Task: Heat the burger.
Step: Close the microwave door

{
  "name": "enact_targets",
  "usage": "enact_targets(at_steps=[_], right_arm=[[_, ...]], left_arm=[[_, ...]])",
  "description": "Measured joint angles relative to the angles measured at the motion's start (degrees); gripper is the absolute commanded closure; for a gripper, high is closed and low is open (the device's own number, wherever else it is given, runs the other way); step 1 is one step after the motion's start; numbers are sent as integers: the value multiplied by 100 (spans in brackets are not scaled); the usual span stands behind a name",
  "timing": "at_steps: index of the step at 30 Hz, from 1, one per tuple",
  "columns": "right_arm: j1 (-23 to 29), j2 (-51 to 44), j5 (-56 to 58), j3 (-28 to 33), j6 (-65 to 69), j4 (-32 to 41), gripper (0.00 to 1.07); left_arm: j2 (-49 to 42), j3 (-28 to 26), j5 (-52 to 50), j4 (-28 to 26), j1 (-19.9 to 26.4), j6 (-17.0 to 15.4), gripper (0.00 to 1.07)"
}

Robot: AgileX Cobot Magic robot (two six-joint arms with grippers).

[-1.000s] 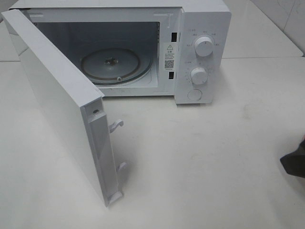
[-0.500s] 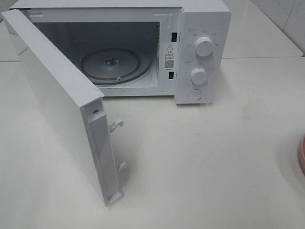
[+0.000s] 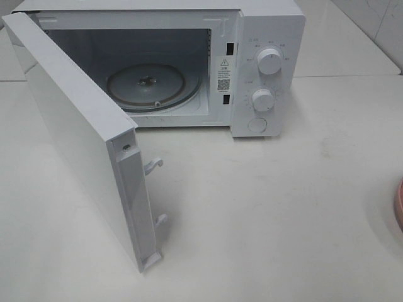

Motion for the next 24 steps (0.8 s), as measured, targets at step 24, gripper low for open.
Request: enact_targets(at_steps=[24], right_arm=[[-430, -819, -6, 11, 0, 0, 31]], left_arm=[[0, 0, 0, 0, 0, 0, 7]])
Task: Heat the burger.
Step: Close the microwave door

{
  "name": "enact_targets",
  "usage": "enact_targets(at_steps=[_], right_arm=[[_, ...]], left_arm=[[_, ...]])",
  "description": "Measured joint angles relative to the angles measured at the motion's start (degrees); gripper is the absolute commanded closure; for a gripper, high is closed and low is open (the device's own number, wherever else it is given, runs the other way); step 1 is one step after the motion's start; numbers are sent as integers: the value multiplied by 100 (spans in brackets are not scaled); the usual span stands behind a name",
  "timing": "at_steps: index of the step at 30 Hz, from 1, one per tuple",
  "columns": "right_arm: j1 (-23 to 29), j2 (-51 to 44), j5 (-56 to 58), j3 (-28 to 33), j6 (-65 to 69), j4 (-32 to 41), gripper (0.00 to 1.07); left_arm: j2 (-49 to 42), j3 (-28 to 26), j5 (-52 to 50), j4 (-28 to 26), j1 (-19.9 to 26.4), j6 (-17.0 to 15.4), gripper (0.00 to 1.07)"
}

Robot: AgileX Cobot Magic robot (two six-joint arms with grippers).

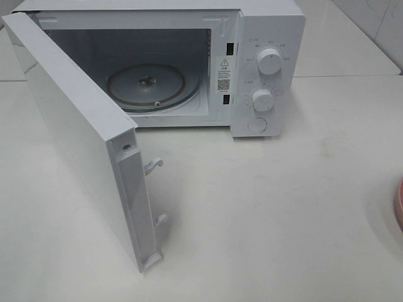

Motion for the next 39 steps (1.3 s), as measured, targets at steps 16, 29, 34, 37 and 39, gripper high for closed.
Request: enact_targets(at_steps=[16, 29, 34, 37, 39], right_arm=[[0, 0, 0, 0, 0, 0, 31], [0, 0, 0, 0, 0, 0, 31], [0, 0, 0, 0, 0, 0, 31], [0, 0, 0, 0, 0, 0, 31], [0, 0, 0, 0, 0, 0, 31]], left_arm=[[0, 0, 0, 0, 0, 0, 7], [0, 0, 0, 0, 0, 0, 7], [0, 0, 0, 0, 0, 0, 7], [0, 0, 0, 0, 0, 0, 7], [0, 0, 0, 0, 0, 0, 7]])
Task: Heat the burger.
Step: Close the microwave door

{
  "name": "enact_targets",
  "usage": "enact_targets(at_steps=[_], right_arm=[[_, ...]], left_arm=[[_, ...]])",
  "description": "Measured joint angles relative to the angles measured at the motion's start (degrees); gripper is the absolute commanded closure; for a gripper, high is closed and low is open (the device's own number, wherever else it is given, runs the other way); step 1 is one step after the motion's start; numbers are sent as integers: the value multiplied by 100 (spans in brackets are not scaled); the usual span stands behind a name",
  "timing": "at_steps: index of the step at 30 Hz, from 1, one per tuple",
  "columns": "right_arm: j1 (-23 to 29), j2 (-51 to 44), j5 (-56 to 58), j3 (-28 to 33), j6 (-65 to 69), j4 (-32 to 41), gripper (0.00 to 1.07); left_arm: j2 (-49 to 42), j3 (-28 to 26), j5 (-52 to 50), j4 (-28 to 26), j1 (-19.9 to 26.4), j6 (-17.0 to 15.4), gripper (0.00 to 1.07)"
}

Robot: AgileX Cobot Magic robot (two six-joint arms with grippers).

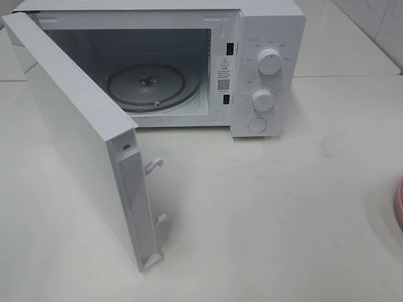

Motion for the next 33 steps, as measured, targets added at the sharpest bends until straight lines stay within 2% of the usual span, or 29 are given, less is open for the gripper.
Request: enact_targets(at_steps=[5, 11, 12, 14, 15, 17, 18, 19, 21, 22, 24, 25, 26, 27, 28, 33], right_arm=[[0, 0, 0, 0, 0, 0, 31], [0, 0, 0, 0, 0, 0, 31], [0, 0, 0, 0, 0, 0, 31], [0, 0, 0, 0, 0, 0, 31], [0, 0, 0, 0, 0, 0, 31], [0, 0, 0, 0, 0, 0, 31], [0, 0, 0, 0, 0, 0, 31], [0, 0, 0, 0, 0, 0, 31], [0, 0, 0, 0, 0, 0, 31], [0, 0, 0, 0, 0, 0, 31], [0, 0, 0, 0, 0, 0, 31], [0, 0, 0, 0, 0, 0, 31], [0, 0, 0, 0, 0, 0, 31], [0, 0, 0, 0, 0, 0, 31], [0, 0, 0, 0, 0, 0, 31], [0, 0, 0, 0, 0, 0, 31]], left_arm=[[0, -17, -40, 0, 0, -11, 9], [126, -120, -441, 40, 0, -74, 20], [281, -120, -642, 52, 0, -86, 27], [384, -120, -773, 57, 0, -86, 30], [625, -120, -1043, 57, 0, -86, 38], [871, -120, -1329, 57, 0, -86, 42], [1020, -120, -1495, 57, 0, -86, 51], [1020, -120, -1495, 57, 0, -86, 51], [1461, -120, -1925, 57, 0, -86, 65], [1461, -120, -1925, 57, 0, -86, 65], [1937, -120, -2235, 52, 0, -86, 84], [1937, -120, -2235, 52, 0, -86, 84], [2246, -120, -2384, 46, 6, -86, 100], [2246, -120, -2384, 46, 6, -86, 100], [2573, -120, -2584, 40, 6, -86, 107], [3128, -11, -3335, 40, 6, -86, 107]])
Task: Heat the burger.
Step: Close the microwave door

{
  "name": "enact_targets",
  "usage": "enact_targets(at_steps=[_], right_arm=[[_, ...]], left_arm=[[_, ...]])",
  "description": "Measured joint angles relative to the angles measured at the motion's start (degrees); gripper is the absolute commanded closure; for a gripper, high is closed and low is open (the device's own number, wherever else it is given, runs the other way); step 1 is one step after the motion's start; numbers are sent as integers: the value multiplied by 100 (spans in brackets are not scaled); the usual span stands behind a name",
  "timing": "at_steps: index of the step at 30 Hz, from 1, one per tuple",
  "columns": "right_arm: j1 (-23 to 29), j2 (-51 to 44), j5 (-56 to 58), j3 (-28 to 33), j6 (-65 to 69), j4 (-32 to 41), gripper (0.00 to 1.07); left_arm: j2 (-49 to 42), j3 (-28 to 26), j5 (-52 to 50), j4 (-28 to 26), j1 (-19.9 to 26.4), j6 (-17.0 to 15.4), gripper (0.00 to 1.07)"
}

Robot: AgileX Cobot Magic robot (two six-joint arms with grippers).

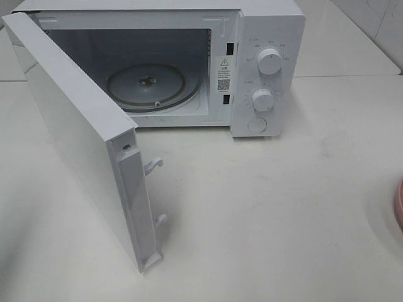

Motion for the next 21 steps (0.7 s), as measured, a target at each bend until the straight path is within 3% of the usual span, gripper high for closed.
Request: enact_targets(at_steps=[3, 5, 8, 11, 21], right_arm=[[0, 0, 0, 0, 0, 0, 31], [0, 0, 0, 0, 0, 0, 31], [0, 0, 0, 0, 0, 0, 31], [0, 0, 0, 0, 0, 0, 31], [0, 0, 0, 0, 0, 0, 31]], left_arm=[[372, 235, -791, -46, 0, 0, 107], [894, 630, -2057, -80, 0, 0, 107], [1037, 722, -2406, -80, 0, 0, 107], [1765, 1008, -3839, -11, 0, 0, 107], [3306, 1031, -5672, 384, 0, -74, 107]])
